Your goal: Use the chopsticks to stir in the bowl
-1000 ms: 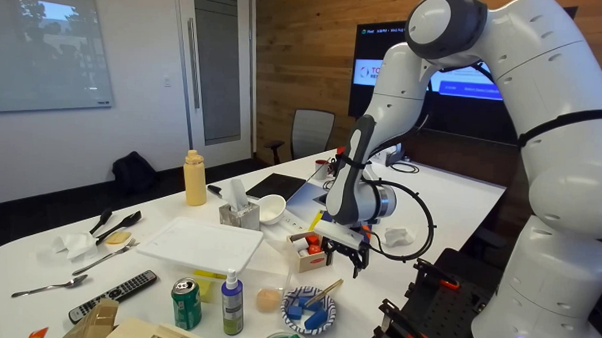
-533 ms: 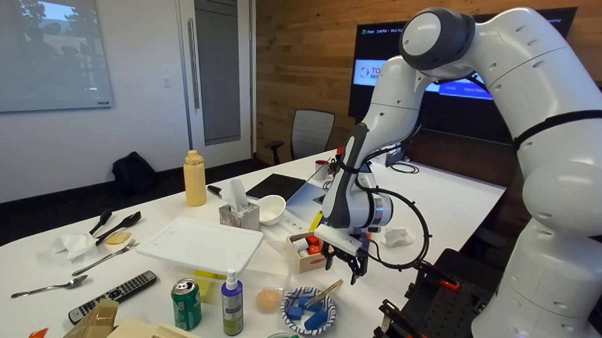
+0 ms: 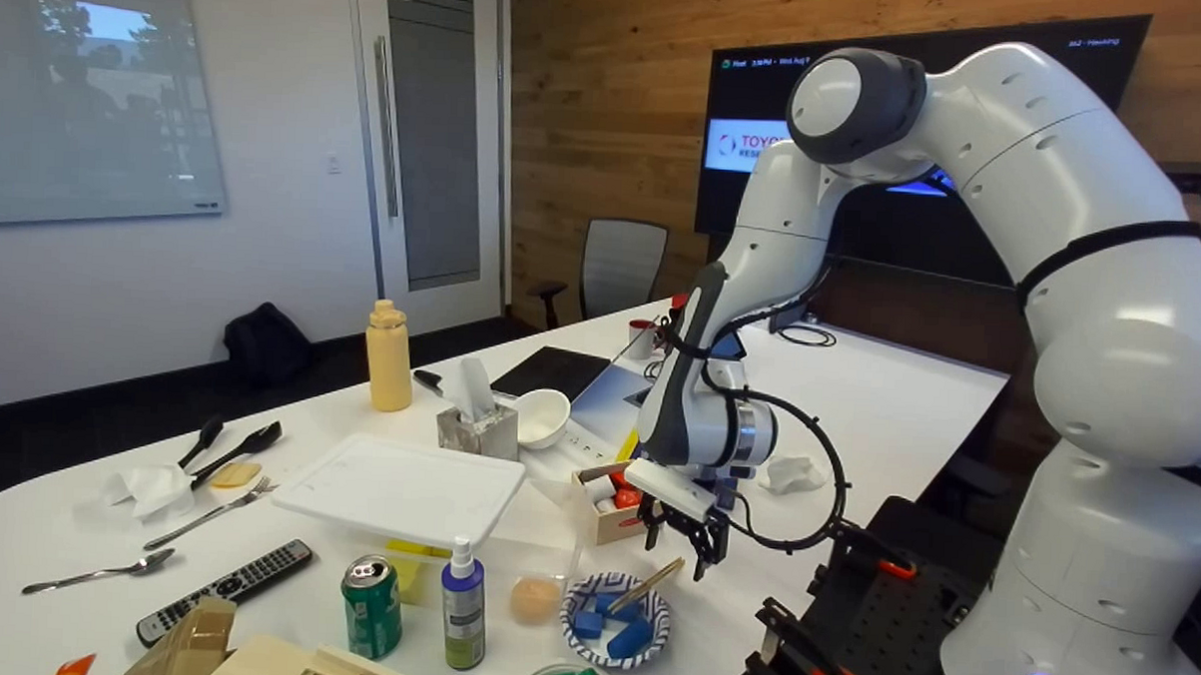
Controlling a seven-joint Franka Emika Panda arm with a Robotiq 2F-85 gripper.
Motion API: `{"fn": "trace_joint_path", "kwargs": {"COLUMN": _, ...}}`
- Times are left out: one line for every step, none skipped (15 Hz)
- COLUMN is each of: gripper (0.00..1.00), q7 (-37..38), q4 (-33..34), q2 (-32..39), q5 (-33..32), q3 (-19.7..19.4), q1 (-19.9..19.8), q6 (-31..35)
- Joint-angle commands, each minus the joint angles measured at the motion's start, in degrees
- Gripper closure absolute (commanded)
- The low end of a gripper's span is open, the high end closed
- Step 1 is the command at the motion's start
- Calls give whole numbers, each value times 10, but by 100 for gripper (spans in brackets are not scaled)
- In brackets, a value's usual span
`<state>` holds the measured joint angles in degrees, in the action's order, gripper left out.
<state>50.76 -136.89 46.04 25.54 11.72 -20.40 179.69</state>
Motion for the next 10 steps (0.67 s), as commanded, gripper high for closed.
{"fn": "trace_joint_path", "kwargs": {"gripper": 0, "q7": -25, "q4": 8, "q2": 16, "q5": 22, "q3": 15, "q1": -17, "q6": 18}}
{"fn": "trace_joint_path", "kwargs": {"gripper": 13, "q7": -25, "q4": 9, "q2": 17, "q5": 21, "q3": 14, "q1": -18, "q6": 19}}
{"fn": "trace_joint_path", "kwargs": {"gripper": 28, "q7": -26, "q4": 9, "q2": 19, "q5": 21, "q3": 17, "q1": -21, "q6": 21}}
{"fn": "trace_joint_path", "kwargs": {"gripper": 34, "q7": -26, "q4": 9, "q2": 19, "q5": 21, "q3": 17, "q1": -22, "q6": 22}}
{"fn": "trace_joint_path", "kwargs": {"gripper": 44, "q7": -26, "q4": 8, "q2": 18, "q5": 21, "q3": 18, "q1": -22, "q6": 22}}
{"fn": "trace_joint_path", "kwargs": {"gripper": 51, "q7": -26, "q4": 7, "q2": 18, "q5": 21, "q3": 19, "q1": -24, "q6": 24}}
{"fn": "trace_joint_path", "kwargs": {"gripper": 58, "q7": -25, "q4": 6, "q2": 17, "q5": 21, "q3": 21, "q1": -25, "q6": 25}}
{"fn": "trace_joint_path", "kwargs": {"gripper": 66, "q7": -25, "q4": 5, "q2": 16, "q5": 20, "q3": 21, "q1": -26, "q6": 27}}
{"fn": "trace_joint_path", "kwargs": {"gripper": 73, "q7": -25, "q4": 4, "q2": 16, "q5": 20, "q3": 22, "q1": -27, "q6": 30}}
{"fn": "trace_joint_path", "kwargs": {"gripper": 82, "q7": -24, "q4": 3, "q2": 16, "q5": 19, "q3": 24, "q1": -30, "q6": 35}}
